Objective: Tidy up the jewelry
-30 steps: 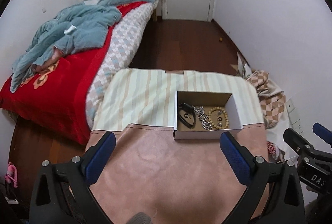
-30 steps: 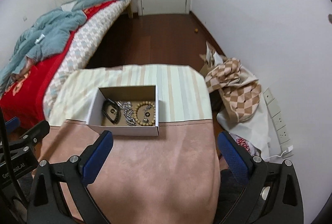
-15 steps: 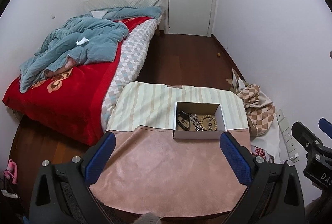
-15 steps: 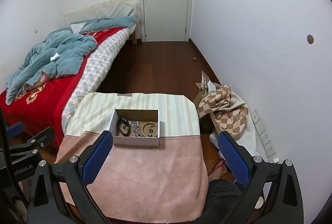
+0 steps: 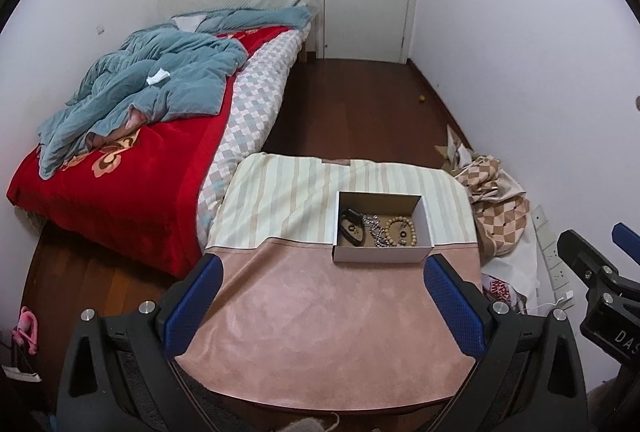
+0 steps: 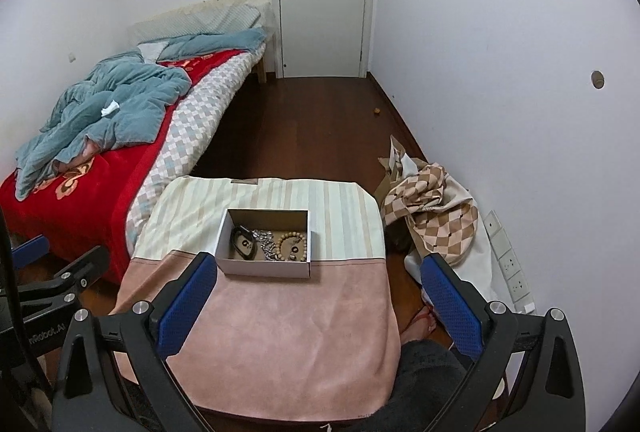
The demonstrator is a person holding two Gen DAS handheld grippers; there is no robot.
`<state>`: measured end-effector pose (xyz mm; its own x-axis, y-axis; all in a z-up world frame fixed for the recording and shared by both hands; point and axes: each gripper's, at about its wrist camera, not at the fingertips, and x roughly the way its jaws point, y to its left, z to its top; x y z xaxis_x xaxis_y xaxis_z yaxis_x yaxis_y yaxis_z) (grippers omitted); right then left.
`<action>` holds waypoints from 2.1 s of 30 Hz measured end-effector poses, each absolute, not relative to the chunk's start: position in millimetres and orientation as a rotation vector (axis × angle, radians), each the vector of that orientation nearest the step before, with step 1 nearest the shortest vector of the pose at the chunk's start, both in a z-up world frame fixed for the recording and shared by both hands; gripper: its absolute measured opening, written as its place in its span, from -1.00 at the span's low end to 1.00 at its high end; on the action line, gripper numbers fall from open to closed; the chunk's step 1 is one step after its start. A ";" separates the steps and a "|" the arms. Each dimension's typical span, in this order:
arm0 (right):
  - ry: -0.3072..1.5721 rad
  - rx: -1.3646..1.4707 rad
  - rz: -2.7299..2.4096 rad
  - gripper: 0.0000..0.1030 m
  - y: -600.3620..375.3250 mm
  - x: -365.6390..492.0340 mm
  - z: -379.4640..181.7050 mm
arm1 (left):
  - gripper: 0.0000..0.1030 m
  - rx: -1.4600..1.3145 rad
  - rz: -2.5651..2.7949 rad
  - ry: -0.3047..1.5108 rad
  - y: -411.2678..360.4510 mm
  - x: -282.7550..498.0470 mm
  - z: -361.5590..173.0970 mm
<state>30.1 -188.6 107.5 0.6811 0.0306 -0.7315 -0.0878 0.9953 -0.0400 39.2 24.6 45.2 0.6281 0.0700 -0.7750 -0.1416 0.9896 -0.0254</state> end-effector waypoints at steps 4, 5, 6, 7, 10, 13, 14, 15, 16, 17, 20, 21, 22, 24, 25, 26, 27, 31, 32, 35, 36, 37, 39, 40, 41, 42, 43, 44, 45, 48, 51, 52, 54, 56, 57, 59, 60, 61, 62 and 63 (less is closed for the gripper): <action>0.843 -0.076 0.063 1.00 -187.0 50.8 99.2 | 0.99 -0.077 0.133 0.916 23.6 58.2 38.3; 0.848 -0.076 0.061 1.00 -186.3 56.5 96.7 | 0.99 -0.074 0.141 0.922 23.1 62.7 36.7; 0.854 -0.076 0.060 1.00 -185.8 62.2 94.1 | 0.99 -0.074 0.142 0.928 23.2 66.9 34.8; 0.861 -0.077 0.060 1.00 -185.3 68.3 91.3 | 0.99 -0.073 0.146 0.936 23.5 71.4 32.1; 0.888 -0.065 0.068 1.00 -183.1 84.4 84.6 | 0.99 -0.076 0.145 0.973 24.4 85.7 22.6; 0.914 -0.064 0.070 1.00 -181.6 99.4 76.6 | 0.99 -0.080 0.153 1.000 26.2 98.6 15.0; 0.929 -0.066 0.070 1.00 -180.9 105.7 72.3 | 0.99 -0.084 0.154 1.005 26.9 102.3 13.7; 0.938 -0.064 0.072 1.00 -180.3 109.8 70.6 | 0.99 -0.086 0.157 1.011 27.5 106.3 11.8; 0.949 -0.062 0.073 1.00 -179.9 114.5 66.8 | 0.99 -0.087 0.158 1.012 28.0 109.3 10.8; 0.960 -0.065 0.070 1.00 -179.3 118.7 62.9 | 0.99 -0.086 0.158 1.012 27.6 111.3 10.4; 0.984 -0.067 0.066 1.00 -178.2 130.4 53.3 | 0.99 -0.074 0.158 1.026 25.9 119.2 6.1; 0.991 -0.069 0.064 1.00 -177.2 134.1 50.5 | 0.99 -0.071 0.160 1.030 25.6 121.2 5.1; 0.995 -0.073 0.063 1.00 -176.5 135.3 48.6 | 0.99 -0.067 0.158 1.035 24.7 122.6 3.8; 1.006 -0.078 0.059 1.00 -175.3 140.0 44.3 | 0.99 -0.063 0.157 1.037 23.9 125.1 3.4; 1.009 -0.081 0.059 1.00 -175.3 142.0 43.4 | 0.99 -0.060 0.158 1.036 23.4 125.3 3.2; 1.013 -0.085 0.058 1.00 -175.1 143.9 42.0 | 0.99 -0.060 0.157 1.038 22.4 126.1 2.8; 1.016 -0.087 0.054 1.00 -174.8 145.5 40.9 | 0.99 -0.064 0.158 1.038 22.7 126.3 2.9; 1.027 -0.095 0.053 1.00 -174.6 147.3 37.7 | 0.99 -0.063 0.155 1.039 22.5 127.5 2.1; 1.029 -0.095 0.053 1.00 -174.7 147.5 38.0 | 0.99 -0.062 0.156 1.039 22.6 127.6 2.3; 1.034 -0.096 0.052 1.00 -174.9 147.4 37.8 | 0.99 -0.068 0.153 1.043 22.6 128.3 2.2; 1.034 -0.097 0.052 1.00 -175.0 147.0 38.0 | 0.99 -0.070 0.149 1.044 22.7 129.3 1.7; 1.035 -0.098 0.052 1.00 -175.5 146.9 38.3 | 0.99 -0.072 0.144 1.045 23.0 129.9 1.2; 1.035 -0.097 0.052 1.00 -175.4 146.8 38.1 | 0.99 -0.072 0.144 1.045 23.6 129.4 0.3; 1.035 -0.098 0.051 1.00 -175.2 146.6 38.1 | 0.99 -0.072 0.144 1.046 23.6 129.0 -0.3; 1.036 -0.098 0.051 1.00 -175.7 146.3 37.8 | 0.99 -0.072 0.145 1.047 23.9 128.3 -1.0; 1.036 -0.097 0.053 1.00 -175.9 146.0 37.7 | 0.99 -0.072 0.145 1.046 24.2 126.6 -0.8; 1.038 -0.097 0.056 1.00 -175.8 145.6 37.5 | 0.99 -0.072 0.145 1.045 24.5 126.3 -1.4; 1.039 -0.097 0.056 1.00 -176.5 145.0 37.3 | 0.99 -0.072 0.146 1.046 24.4 126.0 -1.9; 1.039 -0.097 0.055 1.00 -176.9 144.7 37.2 | 0.99 -0.073 0.146 1.048 24.7 126.0 -1.9; 1.041 -0.098 0.054 1.00 -177.2 144.9 36.4 | 0.99 -0.077 0.148 1.050 24.6 123.6 -3.1; 1.043 -0.101 0.054 1.00 -177.5 144.2 35.7 | 0.99 -0.072 0.147 1.052 23.4 121.9 -3.7; 1.044 -0.102 0.054 1.00 -177.6 144.0 35.5 | 0.99 -0.072 0.147 1.051 23.6 121.9 -3.4; 1.046 -0.105 0.056 1.00 -177.6 143.1 35.2 | 0.99 -0.076 0.151 1.050 23.7 121.4 -3.5; 1.047 -0.108 0.055 1.00 -177.4 142.2 35.1 | 0.99 -0.076 0.150 1.048 23.2 120.8 -3.3; 1.047 -0.108 0.056 1.00 -177.6 142.2 35.0 | 0.99 -0.077 0.150 1.047 23.3 119.9 -3.1; 1.046 -0.110 0.053 1.00 -177.1 142.5 35.1 | 0.99 -0.074 0.149 1.045 23.2 119.8 -3.3; 1.045 -0.109 0.054 1.00 -177.0 142.2 34.9 | 0.99 -0.074 0.150 1.046 23.6 119.7 -3.3; 1.045 -0.107 0.055 1.00 -177.7 142.1 34.8 | 0.99 -0.076 0.149 1.047 23.6 120.0 -3.1; 1.044 -0.107 0.053 1.00 -177.6 141.8 35.0 | 0.99 -0.076 0.150 1.047 23.6 119.6 -3.1; 1.044 -0.107 0.052 1.00 -177.5 141.5 34.7 | 0.99 -0.075 0.151 1.047 23.3 119.5 -2.9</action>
<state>141.5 -177.5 34.7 0.5019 -0.0075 -0.8649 -0.0940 0.9936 -0.0631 119.5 23.3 -2.9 0.4914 0.0883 -0.8664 -0.1597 0.9871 0.0100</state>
